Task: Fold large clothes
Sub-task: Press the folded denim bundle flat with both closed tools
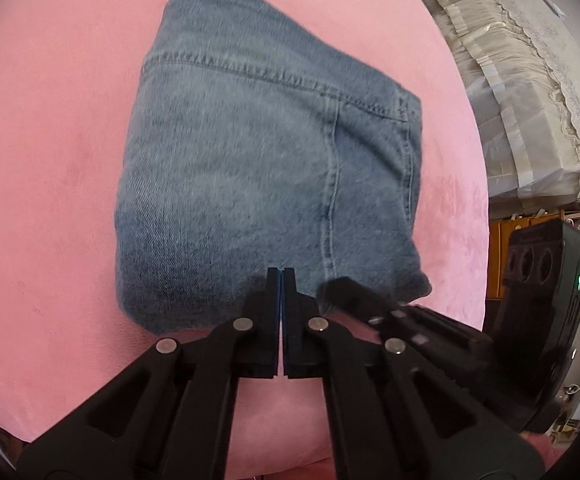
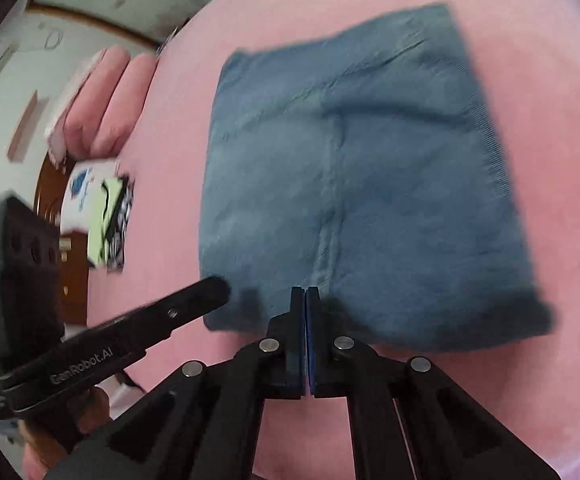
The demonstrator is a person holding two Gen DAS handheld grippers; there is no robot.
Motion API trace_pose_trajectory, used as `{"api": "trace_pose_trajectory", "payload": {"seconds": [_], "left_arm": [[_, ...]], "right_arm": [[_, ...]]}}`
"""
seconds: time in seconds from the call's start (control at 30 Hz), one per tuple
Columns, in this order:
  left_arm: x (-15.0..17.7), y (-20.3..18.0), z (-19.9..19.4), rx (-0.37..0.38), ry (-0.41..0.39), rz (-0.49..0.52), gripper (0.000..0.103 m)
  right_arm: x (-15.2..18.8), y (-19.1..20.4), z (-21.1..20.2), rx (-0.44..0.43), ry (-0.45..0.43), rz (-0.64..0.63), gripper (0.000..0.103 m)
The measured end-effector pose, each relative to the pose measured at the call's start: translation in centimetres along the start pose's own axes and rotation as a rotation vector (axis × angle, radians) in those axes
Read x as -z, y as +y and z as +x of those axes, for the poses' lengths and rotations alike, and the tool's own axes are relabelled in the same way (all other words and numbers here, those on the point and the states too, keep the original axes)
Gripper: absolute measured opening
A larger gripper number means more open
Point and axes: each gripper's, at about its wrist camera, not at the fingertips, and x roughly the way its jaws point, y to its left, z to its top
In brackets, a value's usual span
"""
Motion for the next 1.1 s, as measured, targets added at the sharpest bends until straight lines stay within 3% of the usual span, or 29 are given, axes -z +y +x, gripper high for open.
{"api": "trace_pose_trajectory", "payload": {"seconds": [0.17, 0.23, 0.33, 0.37, 0.5, 0.77, 0.83, 0.93, 1.03, 1.1], "left_arm": [[0.1, 1.5, 2.2, -0.126, 0.024, -0.008, 0.000], [0.1, 2.3, 1.9, -0.119, -0.004, -0.045, 0.000], [0.1, 3.4, 1.3, -0.114, -0.031, -0.079, 0.000], [0.1, 3.7, 1.2, -0.106, -0.033, -0.084, 0.000], [0.2, 3.9, 1.5, -0.092, -0.035, -0.089, 0.000], [-0.5, 4.8, 1.7, -0.068, -0.023, -0.138, 0.000], [-0.6, 4.6, 0.9, -0.075, -0.030, -0.113, 0.000], [-1.0, 3.7, 0.4, -0.047, -0.030, -0.055, 0.000], [-2.2, 3.5, 0.7, -0.022, -0.024, -0.041, 0.000], [-3.6, 3.5, 1.3, -0.028, -0.024, -0.033, 0.000]], "right_arm": [[0.0, 0.3, 3.8, 0.092, 0.028, -0.039, 0.001], [0.0, 0.0, 3.8, 0.102, 0.023, -0.060, 0.001], [0.3, -1.0, 3.3, 0.278, 0.002, -0.111, 0.001], [0.5, -2.1, 2.8, 0.301, 0.000, -0.121, 0.001], [1.1, -4.7, 1.4, 0.282, 0.001, -0.066, 0.001], [2.9, -2.6, 1.4, 0.436, -0.028, -0.189, 0.001], [3.4, -1.7, 0.3, 0.412, -0.107, -0.201, 0.001], [3.4, -1.1, -1.6, 0.286, -0.199, -0.210, 0.001], [2.3, -0.2, -0.5, 0.168, -0.180, -0.230, 0.001], [1.2, 0.5, 0.8, 0.134, -0.174, -0.244, 0.001]]}}
